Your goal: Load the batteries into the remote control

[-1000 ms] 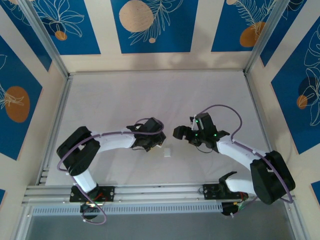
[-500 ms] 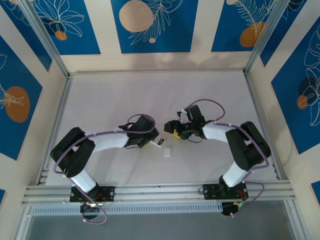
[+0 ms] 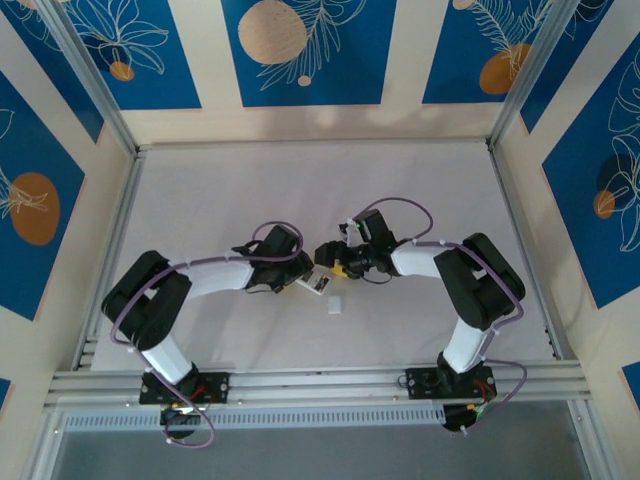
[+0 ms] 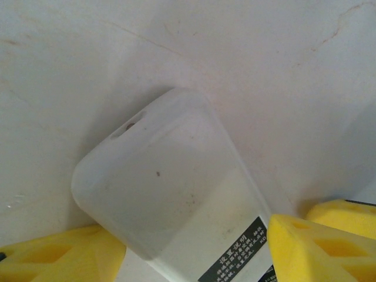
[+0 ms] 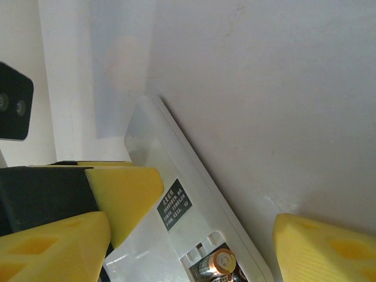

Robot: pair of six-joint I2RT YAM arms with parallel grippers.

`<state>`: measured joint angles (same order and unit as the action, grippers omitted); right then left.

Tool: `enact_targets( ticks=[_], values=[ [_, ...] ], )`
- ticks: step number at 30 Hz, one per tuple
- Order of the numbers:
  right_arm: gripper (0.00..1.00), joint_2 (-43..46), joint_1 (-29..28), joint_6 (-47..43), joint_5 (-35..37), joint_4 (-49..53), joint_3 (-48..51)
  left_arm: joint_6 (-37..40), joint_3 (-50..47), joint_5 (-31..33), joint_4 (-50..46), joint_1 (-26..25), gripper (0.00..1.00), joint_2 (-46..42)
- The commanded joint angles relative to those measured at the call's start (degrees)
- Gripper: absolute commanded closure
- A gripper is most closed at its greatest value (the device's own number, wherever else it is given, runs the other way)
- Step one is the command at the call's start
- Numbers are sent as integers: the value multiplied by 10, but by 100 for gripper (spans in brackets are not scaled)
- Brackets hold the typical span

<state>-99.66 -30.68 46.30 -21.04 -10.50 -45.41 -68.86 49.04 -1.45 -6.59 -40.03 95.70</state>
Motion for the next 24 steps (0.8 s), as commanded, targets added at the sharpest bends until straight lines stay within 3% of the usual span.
enact_targets(
  ticks=[1,10,15,24],
  values=[
    [25,10,-25,22,-18,-18,15,45,30,24,73,23,32,39],
    [29,73,8,55,30,-25,76,51,31,28,71,24,36,25],
    [39,76,34,44,6,-10,74,46,19,32,86,19,43,19],
    [40,78,32,52,4,-21,89,71,48,21,79,21,44,50]
  ],
)
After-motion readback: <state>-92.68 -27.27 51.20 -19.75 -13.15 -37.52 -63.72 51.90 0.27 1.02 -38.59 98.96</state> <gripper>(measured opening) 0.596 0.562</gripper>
